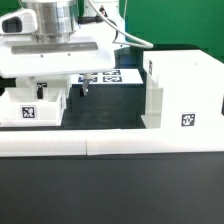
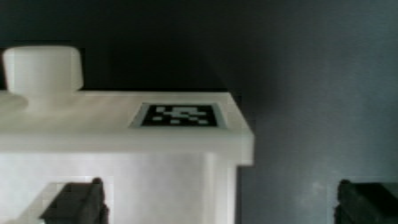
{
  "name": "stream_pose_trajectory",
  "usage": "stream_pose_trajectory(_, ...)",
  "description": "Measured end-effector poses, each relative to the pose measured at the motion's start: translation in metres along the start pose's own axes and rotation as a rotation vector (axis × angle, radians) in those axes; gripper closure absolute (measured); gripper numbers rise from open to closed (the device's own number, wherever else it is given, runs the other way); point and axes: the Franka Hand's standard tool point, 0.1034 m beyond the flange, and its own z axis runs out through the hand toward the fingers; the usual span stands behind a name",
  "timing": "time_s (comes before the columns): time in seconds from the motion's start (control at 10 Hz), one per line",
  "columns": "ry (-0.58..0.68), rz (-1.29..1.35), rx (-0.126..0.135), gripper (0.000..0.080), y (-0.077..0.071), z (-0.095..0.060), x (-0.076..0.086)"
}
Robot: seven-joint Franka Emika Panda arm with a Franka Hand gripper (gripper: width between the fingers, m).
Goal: Assemble drawer
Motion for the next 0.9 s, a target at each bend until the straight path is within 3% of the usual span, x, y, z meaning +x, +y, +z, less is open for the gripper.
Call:
stream_pose_trajectory(0.4, -0.005, -0.001, -0.014, 0.0151, 0.002, 0.018, -0.004)
stream_pose_trajectory(0.8, -0.009, -0.003, -0.015, 0.0151, 0.002, 0.021, -0.005)
stream_pose_trajectory(0.9, -0.009, -0.003, -0.015, 0.0274, 0.002, 0.021, -0.005)
